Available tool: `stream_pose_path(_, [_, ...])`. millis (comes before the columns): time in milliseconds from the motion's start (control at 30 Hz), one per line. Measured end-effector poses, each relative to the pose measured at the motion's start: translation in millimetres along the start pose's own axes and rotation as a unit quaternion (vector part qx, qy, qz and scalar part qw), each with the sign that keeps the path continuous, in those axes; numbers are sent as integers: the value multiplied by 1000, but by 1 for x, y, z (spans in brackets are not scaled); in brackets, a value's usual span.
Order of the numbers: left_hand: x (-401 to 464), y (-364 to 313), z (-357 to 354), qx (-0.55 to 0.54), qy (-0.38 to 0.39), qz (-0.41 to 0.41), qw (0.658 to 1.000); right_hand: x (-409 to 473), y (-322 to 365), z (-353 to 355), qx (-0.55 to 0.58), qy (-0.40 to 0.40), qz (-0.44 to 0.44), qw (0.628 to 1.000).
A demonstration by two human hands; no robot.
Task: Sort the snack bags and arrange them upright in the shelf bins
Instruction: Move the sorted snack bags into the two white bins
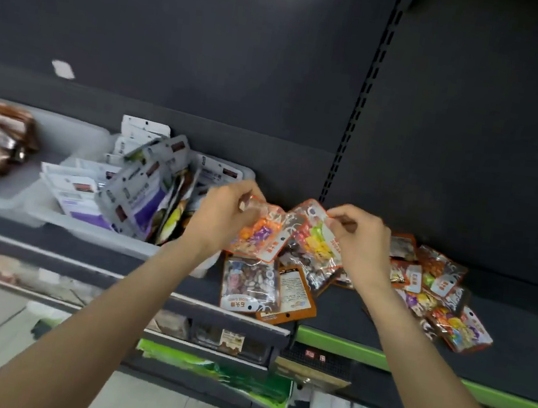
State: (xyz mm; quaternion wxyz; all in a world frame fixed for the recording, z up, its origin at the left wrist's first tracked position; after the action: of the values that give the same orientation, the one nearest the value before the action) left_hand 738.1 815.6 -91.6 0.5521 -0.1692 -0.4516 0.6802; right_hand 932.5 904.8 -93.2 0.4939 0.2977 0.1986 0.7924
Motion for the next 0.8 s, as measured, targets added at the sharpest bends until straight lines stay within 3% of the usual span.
stream_pose_path(333, [-73, 72, 235, 62, -134, 11, 989, -27, 213, -99, 57, 20, 106, 992])
stream_pose_path(567, [-125, 154, 384, 82, -152, 21, 985, -60, 348, -200, 83, 35, 119, 989])
stream_pose_path(800, [-141, 241, 487, 69, -169, 89, 979, -56, 435, -283, 78, 40, 117, 989])
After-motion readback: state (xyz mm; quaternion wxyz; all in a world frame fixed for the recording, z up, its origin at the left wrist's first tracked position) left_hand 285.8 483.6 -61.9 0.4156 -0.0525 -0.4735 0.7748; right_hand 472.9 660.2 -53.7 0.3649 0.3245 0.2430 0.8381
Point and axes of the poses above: each hand's wrist, its own x-axis towards the middle knuckle, its own z-axis out of the back of the hand, y = z × x, the point moved 10 cm from there along x, towards the middle knuckle, and after that the axes turned 8 degrees about -x, right-handed, at the moved point
